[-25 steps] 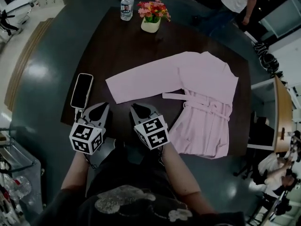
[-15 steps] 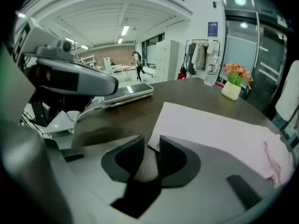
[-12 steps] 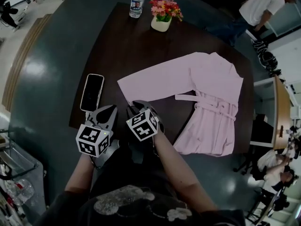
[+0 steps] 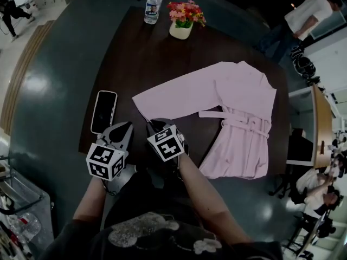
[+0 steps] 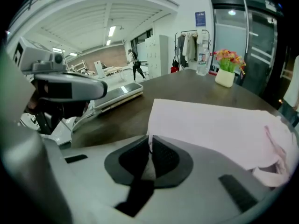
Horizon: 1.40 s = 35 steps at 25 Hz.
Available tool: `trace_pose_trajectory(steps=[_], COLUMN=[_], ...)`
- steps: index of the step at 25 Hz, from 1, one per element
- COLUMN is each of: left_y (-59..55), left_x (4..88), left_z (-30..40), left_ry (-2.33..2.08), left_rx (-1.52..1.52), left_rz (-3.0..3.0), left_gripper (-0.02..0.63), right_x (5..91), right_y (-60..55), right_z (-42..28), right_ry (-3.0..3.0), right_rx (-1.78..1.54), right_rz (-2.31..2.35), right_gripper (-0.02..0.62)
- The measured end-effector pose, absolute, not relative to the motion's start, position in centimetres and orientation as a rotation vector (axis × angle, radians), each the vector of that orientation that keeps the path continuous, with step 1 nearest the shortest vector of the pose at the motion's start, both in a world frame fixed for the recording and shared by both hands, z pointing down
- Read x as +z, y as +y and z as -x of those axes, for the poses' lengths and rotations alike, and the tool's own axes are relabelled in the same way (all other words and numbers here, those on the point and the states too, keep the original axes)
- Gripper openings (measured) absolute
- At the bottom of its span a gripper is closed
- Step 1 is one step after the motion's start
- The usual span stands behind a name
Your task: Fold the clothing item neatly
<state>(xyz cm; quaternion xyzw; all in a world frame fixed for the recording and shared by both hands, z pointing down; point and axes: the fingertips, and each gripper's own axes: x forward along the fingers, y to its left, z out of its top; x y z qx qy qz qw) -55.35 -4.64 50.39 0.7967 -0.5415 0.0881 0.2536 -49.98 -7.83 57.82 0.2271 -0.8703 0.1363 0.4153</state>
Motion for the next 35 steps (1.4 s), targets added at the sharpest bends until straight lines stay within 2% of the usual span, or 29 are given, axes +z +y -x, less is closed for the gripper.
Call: trace_pose_trajectory(steps=[8, 17, 28, 35], left_y=[-6.6, -10.0, -12.4, -12.7], left_x=[49.5, 47.4, 45.5, 45.5], left_z=[51.7, 42.4, 31.9, 28.0], left_ry=[-1.425, -1.423, -1.455, -1.511], left_rx=[0.266, 0.277, 0.321, 0.332], left_rz=[-2.225, -2.257, -2.246, -2.202], left_gripper=[0.009, 0.009, 0.009, 0.011], right_x=[50.3, 44.3, 46.8, 48.3], right_y=[-12.0, -18.7, -24.9, -25.1], right_z=[46.3, 32.0, 15.7, 13.4], right_ry=[-2.341, -2.415, -2.342, -2.397], right_rx=[0.359, 0.412, 0.593, 0.691], right_rz=[-0.759, -1.054, -1.237, -1.101], right_gripper=[0.017, 0.017, 0.017, 0.017])
